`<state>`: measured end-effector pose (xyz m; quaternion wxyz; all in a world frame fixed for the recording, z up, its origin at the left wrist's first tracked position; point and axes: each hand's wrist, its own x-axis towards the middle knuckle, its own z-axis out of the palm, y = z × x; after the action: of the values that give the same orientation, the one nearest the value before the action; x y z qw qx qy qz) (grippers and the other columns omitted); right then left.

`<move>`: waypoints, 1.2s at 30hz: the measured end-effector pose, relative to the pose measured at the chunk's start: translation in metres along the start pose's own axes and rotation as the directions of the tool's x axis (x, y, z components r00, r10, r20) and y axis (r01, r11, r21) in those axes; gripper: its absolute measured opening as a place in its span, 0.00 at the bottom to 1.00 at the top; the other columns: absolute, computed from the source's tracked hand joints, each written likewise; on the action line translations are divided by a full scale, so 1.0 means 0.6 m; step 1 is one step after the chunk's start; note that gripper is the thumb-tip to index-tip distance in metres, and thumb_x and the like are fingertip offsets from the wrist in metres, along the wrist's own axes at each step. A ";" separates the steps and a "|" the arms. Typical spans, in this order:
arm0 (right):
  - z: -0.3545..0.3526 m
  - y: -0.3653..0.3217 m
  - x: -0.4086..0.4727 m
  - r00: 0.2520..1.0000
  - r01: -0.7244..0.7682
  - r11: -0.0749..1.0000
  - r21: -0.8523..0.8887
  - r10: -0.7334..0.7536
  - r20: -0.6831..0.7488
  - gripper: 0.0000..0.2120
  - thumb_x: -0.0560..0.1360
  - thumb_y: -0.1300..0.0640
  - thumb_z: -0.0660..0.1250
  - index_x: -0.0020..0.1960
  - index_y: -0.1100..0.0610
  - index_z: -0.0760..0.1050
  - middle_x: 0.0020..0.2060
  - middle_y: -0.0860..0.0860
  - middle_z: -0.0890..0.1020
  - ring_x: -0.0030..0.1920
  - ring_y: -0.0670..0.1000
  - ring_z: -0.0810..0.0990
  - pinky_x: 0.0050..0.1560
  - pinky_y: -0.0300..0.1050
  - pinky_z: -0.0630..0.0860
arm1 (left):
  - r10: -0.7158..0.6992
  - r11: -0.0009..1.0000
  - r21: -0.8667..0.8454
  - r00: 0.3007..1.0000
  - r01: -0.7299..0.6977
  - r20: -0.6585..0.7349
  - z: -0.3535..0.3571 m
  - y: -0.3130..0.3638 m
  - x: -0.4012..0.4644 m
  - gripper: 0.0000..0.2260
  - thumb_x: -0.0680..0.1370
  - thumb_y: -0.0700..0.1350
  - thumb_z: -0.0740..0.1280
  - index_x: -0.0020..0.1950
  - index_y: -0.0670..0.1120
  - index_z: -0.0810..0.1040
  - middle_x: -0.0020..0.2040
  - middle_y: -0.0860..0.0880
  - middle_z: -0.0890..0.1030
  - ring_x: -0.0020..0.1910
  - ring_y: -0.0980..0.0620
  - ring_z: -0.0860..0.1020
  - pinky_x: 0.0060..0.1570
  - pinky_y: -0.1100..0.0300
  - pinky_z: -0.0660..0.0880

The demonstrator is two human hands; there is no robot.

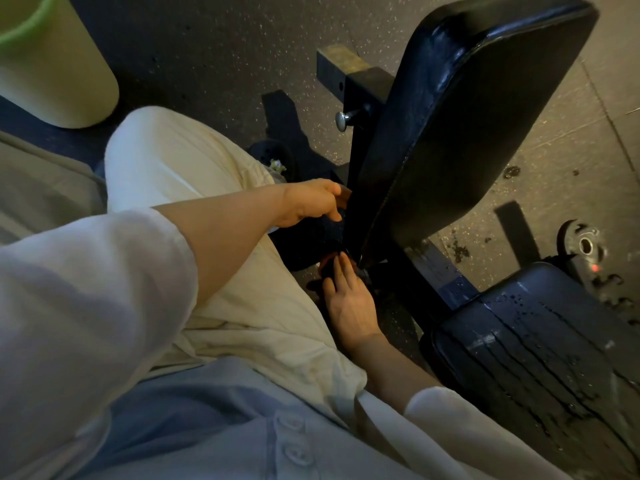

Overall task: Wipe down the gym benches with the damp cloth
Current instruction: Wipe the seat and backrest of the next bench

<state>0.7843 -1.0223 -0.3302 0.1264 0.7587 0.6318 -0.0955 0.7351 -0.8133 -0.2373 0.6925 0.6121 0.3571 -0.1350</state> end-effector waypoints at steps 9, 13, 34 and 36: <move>-0.001 0.044 -0.038 0.971 -0.010 0.999 -0.049 0.021 0.237 0.19 0.66 0.58 0.76 0.57 0.57 0.80 0.61 0.59 0.79 0.65 0.59 0.74 0.54 0.49 0.77 | -0.010 1.000 0.011 1.000 0.009 0.029 -0.005 0.004 -0.004 0.20 0.77 0.31 0.61 0.67 0.46 0.73 0.66 0.47 0.75 0.67 0.49 0.70 0.65 0.55 0.65; -0.015 0.045 -0.064 0.926 -0.370 0.745 0.555 0.344 0.155 0.20 0.75 0.65 0.64 0.65 0.53 0.71 0.60 0.53 0.76 0.58 0.54 0.76 0.53 0.45 0.75 | -0.011 1.000 0.015 1.000 0.011 0.018 -0.005 0.011 -0.006 0.20 0.78 0.31 0.60 0.67 0.46 0.73 0.60 0.50 0.76 0.61 0.53 0.71 0.58 0.59 0.66; -0.065 -0.034 0.122 0.292 0.132 -0.932 0.337 0.362 0.885 0.07 0.73 0.70 0.65 0.48 0.62 0.78 0.46 0.59 0.82 0.47 0.57 0.81 0.47 0.49 0.80 | -0.010 1.000 -0.006 1.000 0.010 0.020 0.003 0.006 -0.003 0.15 0.78 0.32 0.62 0.60 0.48 0.74 0.60 0.48 0.77 0.63 0.48 0.74 0.65 0.52 0.70; -0.077 -0.031 0.115 0.282 0.216 -0.929 0.302 0.355 0.891 0.09 0.73 0.72 0.65 0.43 0.60 0.76 0.42 0.58 0.80 0.45 0.56 0.80 0.43 0.46 0.79 | -0.006 1.000 -0.008 1.000 0.006 0.010 0.001 0.006 -0.004 0.14 0.77 0.33 0.62 0.58 0.49 0.75 0.60 0.47 0.77 0.62 0.48 0.74 0.63 0.52 0.71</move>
<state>0.7779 -0.9402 -0.3084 -0.6565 0.5254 -0.4489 -0.3024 0.7359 -0.8139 -0.2332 0.6965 0.6075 0.3560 -0.1384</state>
